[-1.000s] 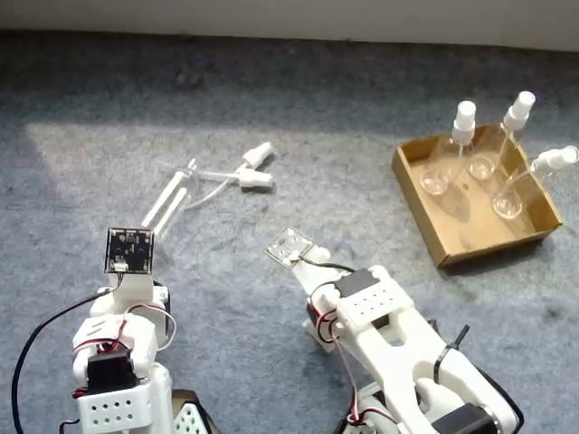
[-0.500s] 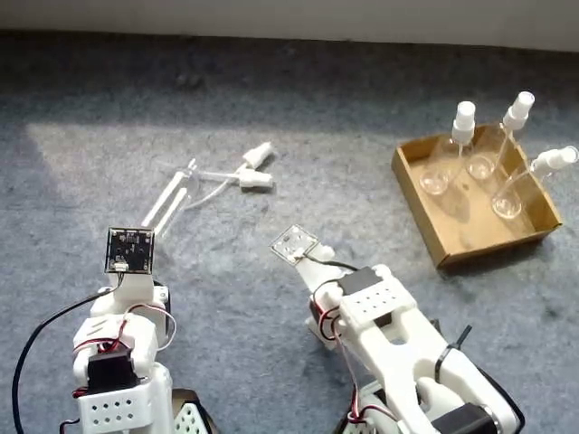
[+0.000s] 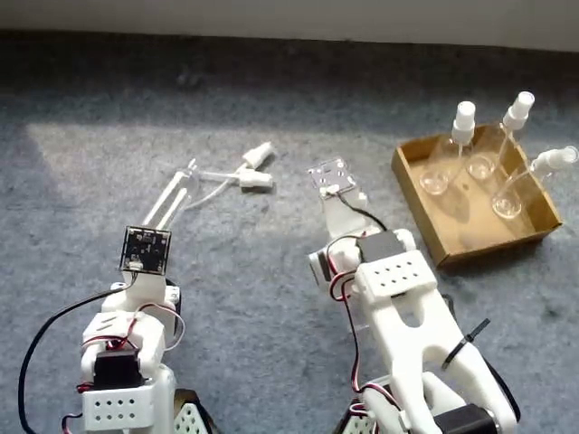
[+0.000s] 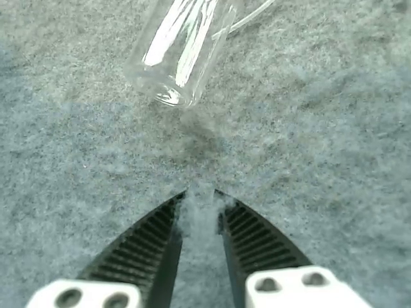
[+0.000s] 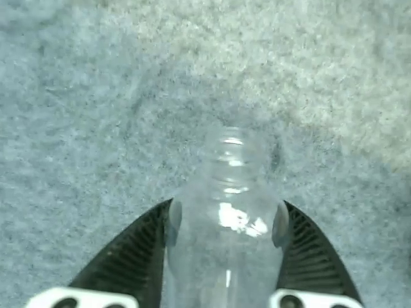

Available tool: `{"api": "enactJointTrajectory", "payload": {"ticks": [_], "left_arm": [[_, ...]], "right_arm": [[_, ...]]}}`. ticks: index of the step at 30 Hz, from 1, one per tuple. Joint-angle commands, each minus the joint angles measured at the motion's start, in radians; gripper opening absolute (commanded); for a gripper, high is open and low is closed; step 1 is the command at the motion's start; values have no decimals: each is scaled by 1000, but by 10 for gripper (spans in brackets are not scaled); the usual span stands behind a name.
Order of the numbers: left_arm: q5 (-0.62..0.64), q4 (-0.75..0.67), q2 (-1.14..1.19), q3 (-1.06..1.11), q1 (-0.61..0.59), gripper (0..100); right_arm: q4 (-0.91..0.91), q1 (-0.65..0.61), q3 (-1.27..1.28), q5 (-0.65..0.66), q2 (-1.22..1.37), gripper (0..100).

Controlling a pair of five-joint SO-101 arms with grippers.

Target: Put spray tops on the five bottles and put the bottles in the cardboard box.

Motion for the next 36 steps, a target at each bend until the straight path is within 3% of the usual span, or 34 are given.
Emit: {"api": "enactJointTrajectory", "payload": {"ticks": [1, 6, 12, 19, 23, 32, 34, 36], "left_arm": [[2, -23, -10, 13, 24, 34], [2, -25, -10, 22, 30, 34], [2, -25, -10, 24, 30, 34], [2, -25, -10, 24, 30, 34], [2, -18, -10, 24, 30, 34], [2, -61, -10, 15, 21, 31], [-49, -77, -8, -5, 19, 31], [-180, -60, -8, -35, 22, 31]], "right_arm": [[142, -12, -183, -41, -12, 156], [282, -58, -346, -110, -27, 156], [377, -134, -461, -106, -242, 156], [377, -44, -476, -32, -558, 156], [317, 35, -446, 11, -651, 156], [38, 85, -91, 6, -682, 156], [-35, 82, -10, 6, -697, 156], [-117, 81, 76, 6, -717, 156]]}}
